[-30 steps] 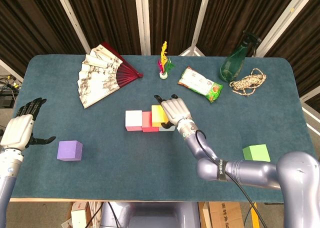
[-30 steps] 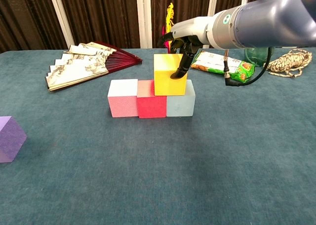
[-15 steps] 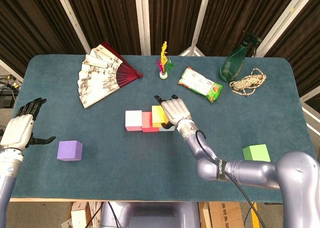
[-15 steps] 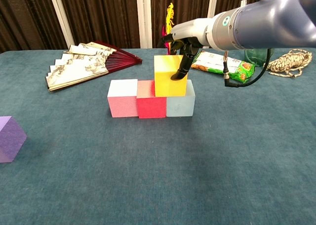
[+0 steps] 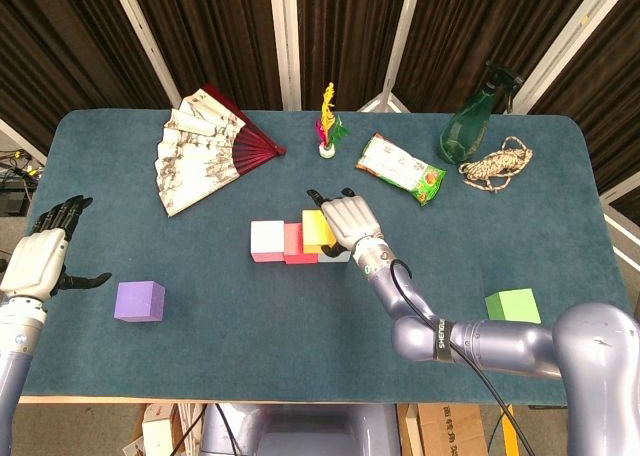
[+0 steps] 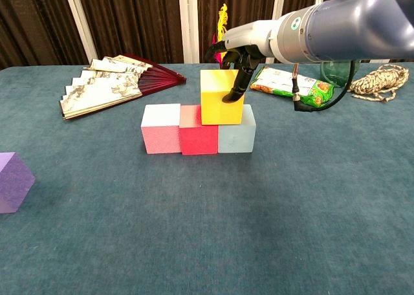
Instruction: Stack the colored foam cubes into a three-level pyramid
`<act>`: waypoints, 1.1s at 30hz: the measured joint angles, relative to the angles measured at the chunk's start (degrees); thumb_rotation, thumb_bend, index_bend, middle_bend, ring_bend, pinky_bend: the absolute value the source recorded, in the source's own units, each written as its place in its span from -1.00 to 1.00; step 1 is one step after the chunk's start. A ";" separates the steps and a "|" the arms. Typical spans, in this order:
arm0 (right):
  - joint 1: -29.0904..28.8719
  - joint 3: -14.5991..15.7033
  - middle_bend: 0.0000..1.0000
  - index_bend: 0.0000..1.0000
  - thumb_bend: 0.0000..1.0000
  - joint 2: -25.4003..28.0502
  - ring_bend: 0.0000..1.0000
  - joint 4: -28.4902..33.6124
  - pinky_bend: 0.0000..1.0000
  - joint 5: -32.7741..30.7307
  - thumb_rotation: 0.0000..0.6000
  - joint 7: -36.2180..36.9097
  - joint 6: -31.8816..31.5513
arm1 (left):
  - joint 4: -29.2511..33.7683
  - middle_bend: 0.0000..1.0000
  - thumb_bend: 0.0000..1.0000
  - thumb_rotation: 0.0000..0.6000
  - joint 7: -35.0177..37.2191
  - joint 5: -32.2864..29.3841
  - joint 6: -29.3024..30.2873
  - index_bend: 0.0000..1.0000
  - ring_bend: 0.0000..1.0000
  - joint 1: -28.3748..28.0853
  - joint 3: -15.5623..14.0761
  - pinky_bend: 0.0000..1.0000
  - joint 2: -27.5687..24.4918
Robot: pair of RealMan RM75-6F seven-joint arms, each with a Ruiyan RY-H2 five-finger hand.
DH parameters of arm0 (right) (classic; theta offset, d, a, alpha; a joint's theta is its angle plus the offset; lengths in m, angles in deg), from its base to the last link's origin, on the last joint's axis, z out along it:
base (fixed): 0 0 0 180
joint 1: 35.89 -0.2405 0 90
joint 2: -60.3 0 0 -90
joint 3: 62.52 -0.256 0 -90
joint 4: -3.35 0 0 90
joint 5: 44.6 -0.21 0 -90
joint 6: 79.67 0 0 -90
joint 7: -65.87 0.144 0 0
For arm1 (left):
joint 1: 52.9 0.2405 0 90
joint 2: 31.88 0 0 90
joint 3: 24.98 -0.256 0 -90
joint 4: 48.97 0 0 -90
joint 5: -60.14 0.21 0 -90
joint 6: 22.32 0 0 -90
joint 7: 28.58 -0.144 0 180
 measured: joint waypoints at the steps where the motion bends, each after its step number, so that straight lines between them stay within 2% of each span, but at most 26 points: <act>1: 0.00 0.03 -0.05 -1.00 -0.35 -0.02 -0.31 0.04 -0.76 -0.05 1.00 -0.02 -0.04 | 0.01 -0.98 -0.76 1.00 0.03 0.03 0.03 -1.00 -1.00 0.01 0.01 -0.96 -0.02; 16: 0.29 0.64 -0.05 -1.00 -0.35 -0.88 -0.31 -0.93 -0.76 0.71 1.00 -0.24 -0.27 | -0.02 -0.98 -0.76 1.00 0.06 -0.01 -0.12 -1.00 -1.00 -0.03 -0.01 -0.96 -0.07; 19: 0.35 0.70 -0.06 -1.00 -0.35 -0.93 -0.38 -1.00 -0.76 0.85 1.00 -0.32 -0.24 | -0.04 -0.98 -0.76 1.00 0.03 -0.06 -0.13 -1.00 -1.00 -0.05 -0.01 -0.96 -0.06; 24: 0.23 1.13 -0.34 -1.00 -0.35 -0.72 -0.60 -0.84 -0.76 0.36 1.00 -0.98 0.23 | -0.04 -0.98 -0.76 1.00 -0.10 -0.08 -0.15 -1.00 -1.00 -0.06 -0.08 -0.96 -0.02; 33: -0.10 1.63 -0.77 -1.00 -0.35 -0.48 -0.84 -0.38 -0.84 -0.44 1.00 -1.71 0.63 | -0.01 -0.98 -0.76 1.00 -0.03 -0.13 -0.10 -1.00 -1.00 -0.05 -0.02 -0.96 -0.11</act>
